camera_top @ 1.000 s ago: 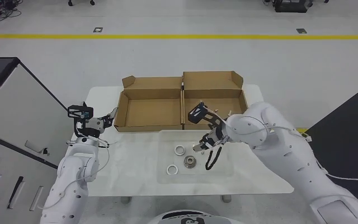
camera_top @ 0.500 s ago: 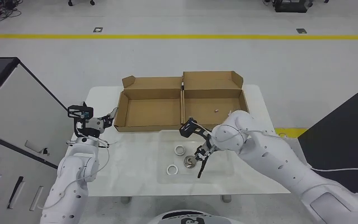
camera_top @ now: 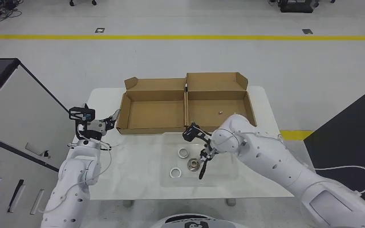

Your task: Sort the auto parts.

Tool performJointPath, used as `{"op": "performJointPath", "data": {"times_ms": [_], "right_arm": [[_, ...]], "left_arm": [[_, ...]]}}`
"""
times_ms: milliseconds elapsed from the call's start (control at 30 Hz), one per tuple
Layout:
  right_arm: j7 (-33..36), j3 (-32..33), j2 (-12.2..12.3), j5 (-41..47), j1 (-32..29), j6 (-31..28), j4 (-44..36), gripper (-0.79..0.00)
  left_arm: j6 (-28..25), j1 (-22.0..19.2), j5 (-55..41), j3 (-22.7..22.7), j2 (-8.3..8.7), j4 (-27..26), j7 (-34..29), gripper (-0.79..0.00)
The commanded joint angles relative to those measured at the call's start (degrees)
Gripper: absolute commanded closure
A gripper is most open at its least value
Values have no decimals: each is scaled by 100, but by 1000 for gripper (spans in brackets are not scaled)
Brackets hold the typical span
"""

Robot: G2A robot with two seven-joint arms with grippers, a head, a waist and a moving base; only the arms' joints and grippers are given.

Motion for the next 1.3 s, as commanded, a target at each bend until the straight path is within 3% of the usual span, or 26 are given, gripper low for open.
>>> {"op": "performJointPath", "data": {"times_ms": [0,500,633,733,1267], "right_arm": [[-16,-51,-26,-39,41,-37,60,-369],[253,-254,-36,-442,202,-999,103,-483],[253,-360,-36,-423,259,-1195,148,-477],[253,-442,-46,-410,300,-1244,191,-422],[-11,-680,-233,-486,415,-1165,685,-345]], "left_arm": [[0,0,0,0,0,0,0,-785],[0,0,0,0,0,0,0,-785],[0,0,0,0,0,0,0,-785],[0,0,0,0,0,0,0,-785],[0,0,0,0,0,0,0,-785]]}}
